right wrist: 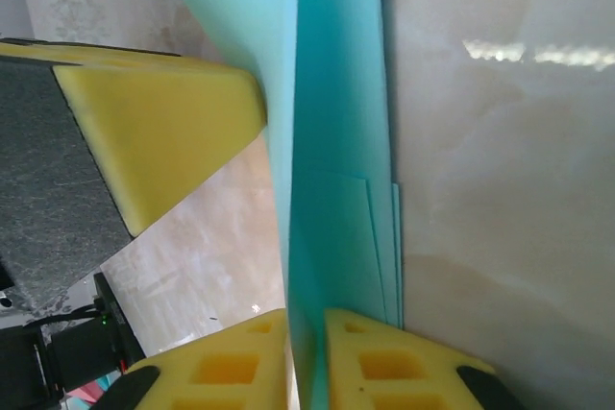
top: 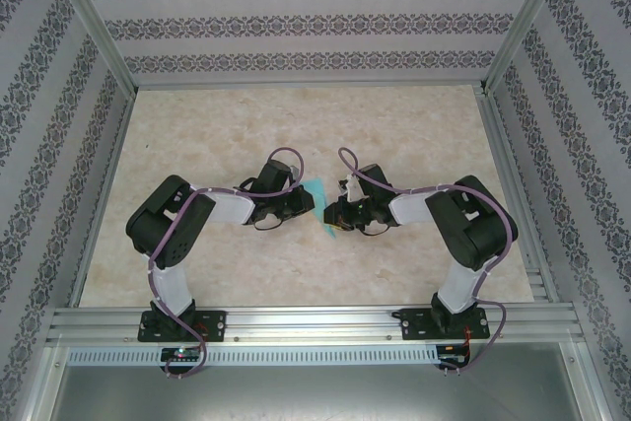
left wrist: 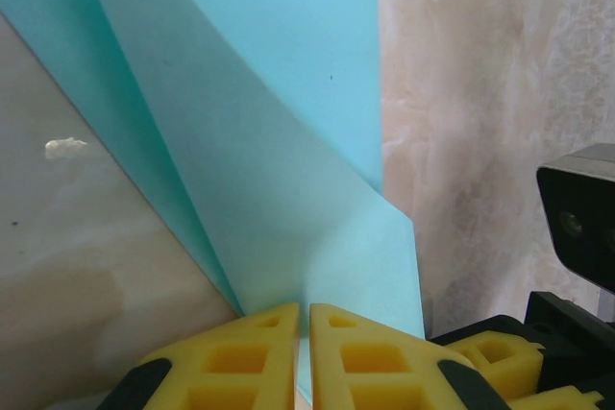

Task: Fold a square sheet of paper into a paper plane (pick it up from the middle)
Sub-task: Fold the wing for the fifth time at the center of the table.

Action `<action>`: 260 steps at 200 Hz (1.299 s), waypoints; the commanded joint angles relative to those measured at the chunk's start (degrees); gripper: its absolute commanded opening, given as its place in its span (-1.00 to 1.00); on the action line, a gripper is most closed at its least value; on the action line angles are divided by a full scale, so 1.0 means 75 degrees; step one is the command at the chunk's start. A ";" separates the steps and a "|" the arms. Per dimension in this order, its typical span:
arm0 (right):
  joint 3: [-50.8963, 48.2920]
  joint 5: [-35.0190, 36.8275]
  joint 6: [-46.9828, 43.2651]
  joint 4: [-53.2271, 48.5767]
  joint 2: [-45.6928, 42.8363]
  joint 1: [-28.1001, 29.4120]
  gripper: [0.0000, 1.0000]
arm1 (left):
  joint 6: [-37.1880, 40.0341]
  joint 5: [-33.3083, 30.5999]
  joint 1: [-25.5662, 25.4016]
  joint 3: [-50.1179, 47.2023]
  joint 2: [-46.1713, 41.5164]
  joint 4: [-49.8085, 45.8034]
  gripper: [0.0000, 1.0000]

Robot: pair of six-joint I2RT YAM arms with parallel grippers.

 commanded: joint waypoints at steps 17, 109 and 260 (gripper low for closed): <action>-0.0199 -0.0015 -0.0241 -0.0860 -0.0549 -0.0055 -0.62 | 0.0138 -0.0239 -0.0081 0.0163 0.0173 -0.0368 -0.74; -0.0322 0.0077 -0.0476 -0.1118 -0.0060 -0.0002 -0.78 | 0.0125 -0.0190 -0.0081 0.0158 0.0219 -0.0355 -0.74; -0.0099 0.0732 -0.0830 -0.2586 -0.0403 0.0232 -0.68 | 0.0078 -0.0312 -0.0079 0.0243 0.0282 -0.0612 -0.76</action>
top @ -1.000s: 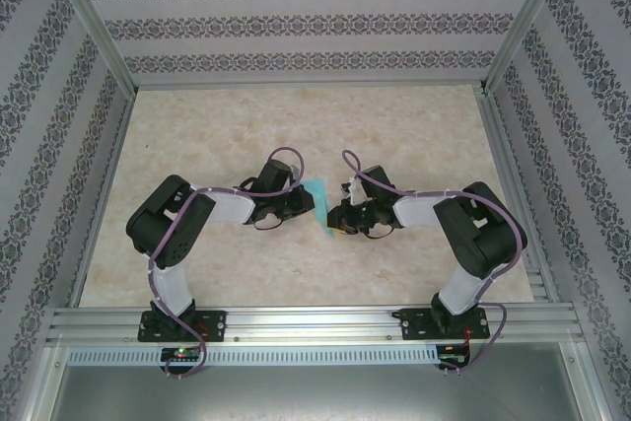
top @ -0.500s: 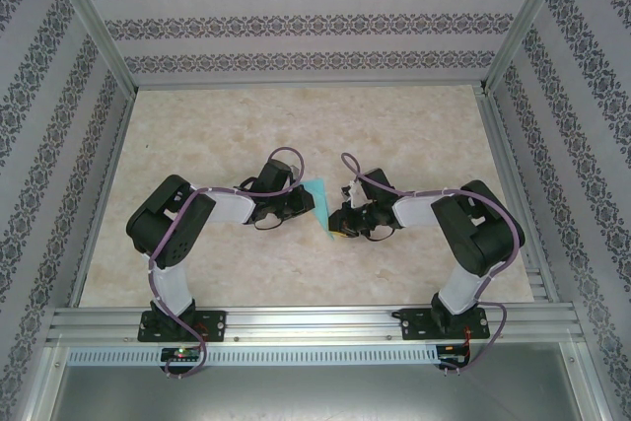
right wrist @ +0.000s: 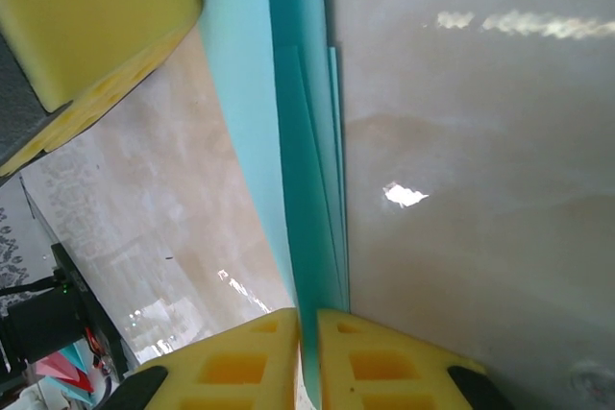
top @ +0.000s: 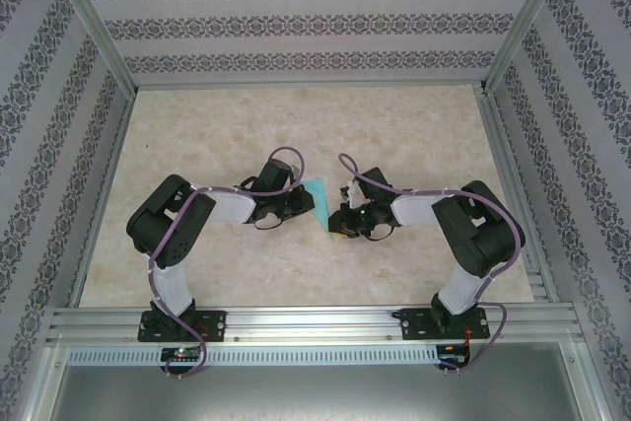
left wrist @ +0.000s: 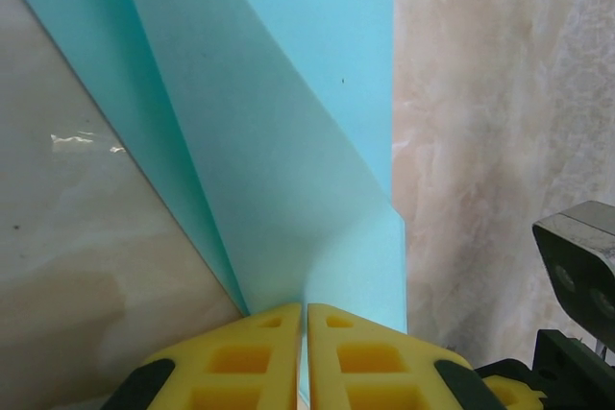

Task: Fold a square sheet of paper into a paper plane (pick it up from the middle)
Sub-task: Fold the wing for the fifth time at the center of the table.

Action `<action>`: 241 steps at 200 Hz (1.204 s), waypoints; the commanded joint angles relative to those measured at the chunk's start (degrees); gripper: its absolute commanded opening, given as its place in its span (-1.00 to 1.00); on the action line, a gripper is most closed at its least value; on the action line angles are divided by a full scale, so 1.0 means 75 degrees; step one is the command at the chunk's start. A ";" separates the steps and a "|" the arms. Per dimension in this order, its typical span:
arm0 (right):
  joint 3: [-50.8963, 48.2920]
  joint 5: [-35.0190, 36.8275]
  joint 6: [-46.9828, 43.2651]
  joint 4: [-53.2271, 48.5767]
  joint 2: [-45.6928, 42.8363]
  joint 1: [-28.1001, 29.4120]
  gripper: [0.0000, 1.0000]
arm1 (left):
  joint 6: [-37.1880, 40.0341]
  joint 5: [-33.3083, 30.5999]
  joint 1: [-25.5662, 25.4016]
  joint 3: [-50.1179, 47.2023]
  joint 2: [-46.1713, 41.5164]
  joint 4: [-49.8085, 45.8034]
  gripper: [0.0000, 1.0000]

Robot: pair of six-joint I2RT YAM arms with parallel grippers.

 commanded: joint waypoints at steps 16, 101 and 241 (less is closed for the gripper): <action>-0.0153 0.0521 -0.0263 -0.1178 -0.0312 0.0130 -0.64 | 0.0093 -0.0310 -0.0081 0.0106 0.0261 -0.0414 -0.76; -0.0011 0.0718 -0.0297 -0.1304 -0.0291 0.0284 -0.71 | 0.0105 -0.0242 -0.0081 0.0142 0.0319 -0.0403 -0.77; 0.1296 0.0522 -0.0452 -0.1012 -0.0134 0.0550 -0.63 | 0.0152 -0.0111 -0.0076 0.0181 0.0319 -0.0416 -0.77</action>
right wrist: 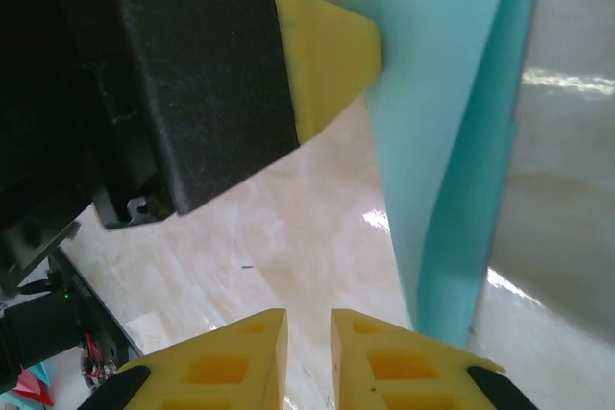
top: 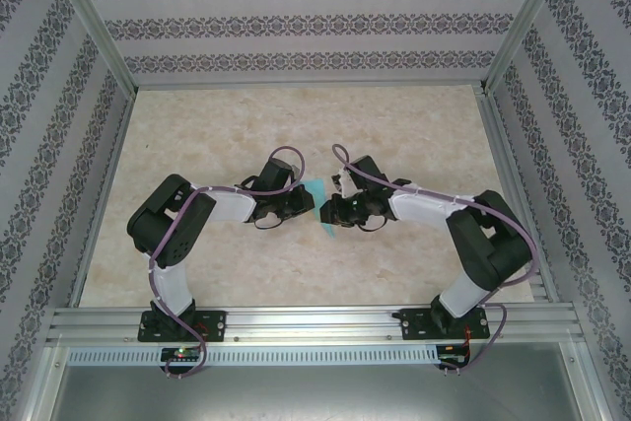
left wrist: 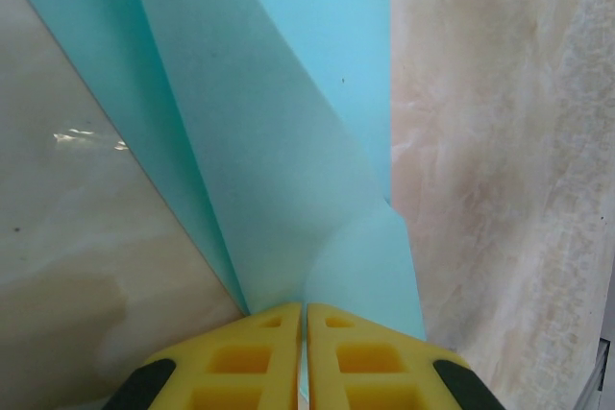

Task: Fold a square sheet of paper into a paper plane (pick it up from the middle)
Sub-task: Fold the wing for the fifth time at the center of the table.

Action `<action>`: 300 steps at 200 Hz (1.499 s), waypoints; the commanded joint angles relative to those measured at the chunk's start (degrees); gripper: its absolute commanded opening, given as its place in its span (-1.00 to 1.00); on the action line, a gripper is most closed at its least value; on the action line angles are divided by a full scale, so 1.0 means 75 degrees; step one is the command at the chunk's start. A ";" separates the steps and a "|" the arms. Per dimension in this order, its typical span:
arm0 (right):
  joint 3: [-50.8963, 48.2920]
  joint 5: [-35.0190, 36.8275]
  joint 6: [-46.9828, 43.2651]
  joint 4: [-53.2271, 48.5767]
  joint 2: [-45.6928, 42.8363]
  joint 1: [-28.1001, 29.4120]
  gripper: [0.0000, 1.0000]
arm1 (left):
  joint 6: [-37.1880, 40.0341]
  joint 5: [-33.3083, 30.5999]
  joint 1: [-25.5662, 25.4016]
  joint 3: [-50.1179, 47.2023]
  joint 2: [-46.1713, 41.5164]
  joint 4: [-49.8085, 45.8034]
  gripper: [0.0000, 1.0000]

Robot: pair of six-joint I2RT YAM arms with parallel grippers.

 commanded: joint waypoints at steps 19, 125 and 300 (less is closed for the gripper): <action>0.0323 -0.0197 -0.0262 0.0050 0.0656 0.0047 -0.65 | 0.0150 -0.0107 -0.0070 0.0112 0.0291 -0.0334 -0.77; -0.0077 -0.0031 -0.0475 -0.0151 0.1116 0.0031 -0.68 | 0.0143 -0.0244 -0.0079 0.0198 0.0309 -0.0600 -0.77; -0.1474 -0.0295 -0.0610 -0.0697 0.0149 0.0112 -0.73 | 0.0102 -0.0830 -0.0074 0.0450 0.0536 -0.1550 -0.81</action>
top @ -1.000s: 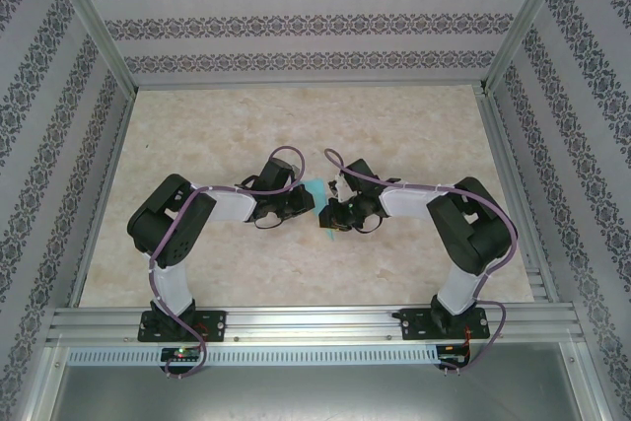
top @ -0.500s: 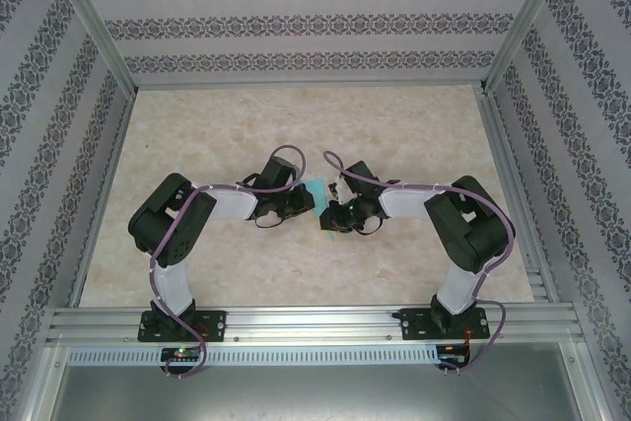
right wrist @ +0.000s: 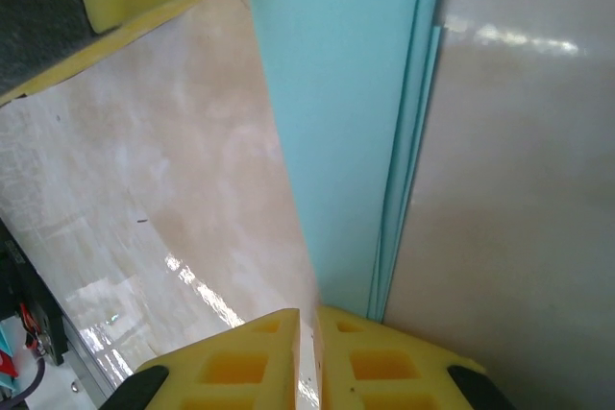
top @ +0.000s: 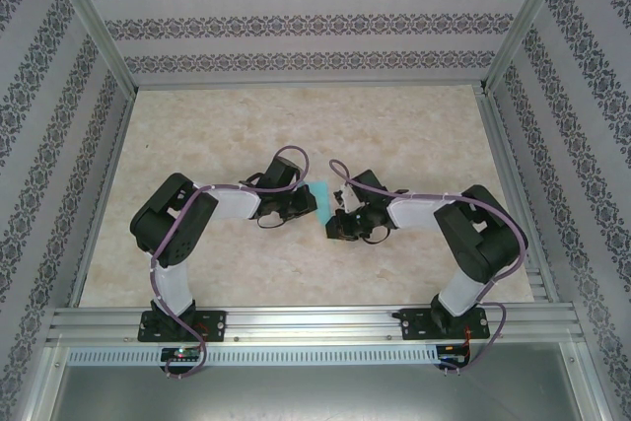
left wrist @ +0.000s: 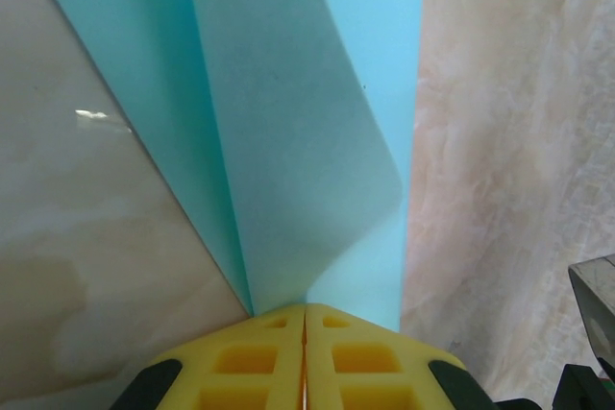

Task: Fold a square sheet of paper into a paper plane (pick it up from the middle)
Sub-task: Fold the wing for the fifth time at the center of the table.

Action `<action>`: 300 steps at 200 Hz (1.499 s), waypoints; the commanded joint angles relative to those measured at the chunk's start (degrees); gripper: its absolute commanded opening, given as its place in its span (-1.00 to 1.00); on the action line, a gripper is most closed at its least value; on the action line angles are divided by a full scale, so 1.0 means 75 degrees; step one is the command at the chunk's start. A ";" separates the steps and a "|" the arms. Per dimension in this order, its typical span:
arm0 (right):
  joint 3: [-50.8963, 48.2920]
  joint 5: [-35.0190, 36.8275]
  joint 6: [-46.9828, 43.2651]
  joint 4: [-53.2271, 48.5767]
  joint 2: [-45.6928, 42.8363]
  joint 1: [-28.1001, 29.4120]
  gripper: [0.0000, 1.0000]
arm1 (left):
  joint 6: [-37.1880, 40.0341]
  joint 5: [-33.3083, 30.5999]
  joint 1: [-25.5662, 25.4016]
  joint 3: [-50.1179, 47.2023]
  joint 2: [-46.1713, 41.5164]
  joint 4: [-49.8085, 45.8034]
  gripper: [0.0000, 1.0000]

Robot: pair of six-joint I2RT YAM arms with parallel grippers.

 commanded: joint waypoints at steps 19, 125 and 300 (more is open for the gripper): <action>-0.0584 -0.0105 -0.0086 -0.1233 -0.0226 0.0100 -0.74 | 0.0114 -0.0786 0.0064 0.0007 0.0416 -0.0739 -0.81; -0.0124 0.0125 0.0127 -0.1400 -0.1565 -0.0004 -0.70 | 0.0184 -0.0534 0.0052 0.0049 0.0458 -0.0635 -0.81; 0.0845 0.0717 0.0422 -0.0479 0.1012 -0.0061 -0.80 | 0.1369 0.0050 -0.0005 0.0977 -0.0041 -0.1222 -0.78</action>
